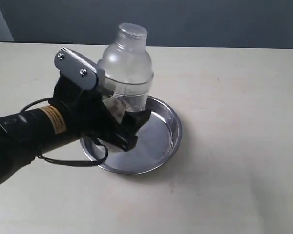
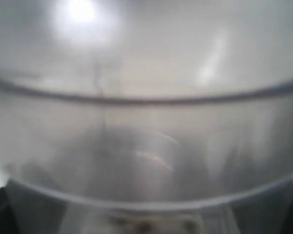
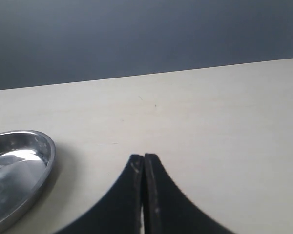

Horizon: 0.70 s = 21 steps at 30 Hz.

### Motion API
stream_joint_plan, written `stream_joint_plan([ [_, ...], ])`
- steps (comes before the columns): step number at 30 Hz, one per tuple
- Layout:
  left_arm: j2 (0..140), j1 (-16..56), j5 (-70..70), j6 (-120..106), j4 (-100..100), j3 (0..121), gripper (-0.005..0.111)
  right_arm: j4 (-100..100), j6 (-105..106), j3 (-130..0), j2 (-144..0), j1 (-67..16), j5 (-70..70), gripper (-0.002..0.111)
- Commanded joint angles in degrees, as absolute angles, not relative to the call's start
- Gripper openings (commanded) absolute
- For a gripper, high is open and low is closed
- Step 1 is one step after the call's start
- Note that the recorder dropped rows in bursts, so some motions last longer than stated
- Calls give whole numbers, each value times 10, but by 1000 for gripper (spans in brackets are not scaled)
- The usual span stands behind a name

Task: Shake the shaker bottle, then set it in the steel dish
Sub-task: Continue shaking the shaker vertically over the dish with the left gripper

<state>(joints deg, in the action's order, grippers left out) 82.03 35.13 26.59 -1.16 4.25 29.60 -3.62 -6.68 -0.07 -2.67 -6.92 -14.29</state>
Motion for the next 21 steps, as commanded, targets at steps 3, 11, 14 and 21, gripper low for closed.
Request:
stream_joint_plan([
  [3,809,362,271,25,-78,304,0,-35,-67,0,-30,-68,-135,-1],
  [11,810,350,265,-12,-34,301,0,-35,-67,0,-30,-68,-135,-1],
  [14,819,325,298,6,126,301,0,-35,-67,0,-30,-68,-135,-1],
  [21,819,357,324,60,-64,305,0,-35,-67,0,-30,-68,-135,-1],
])
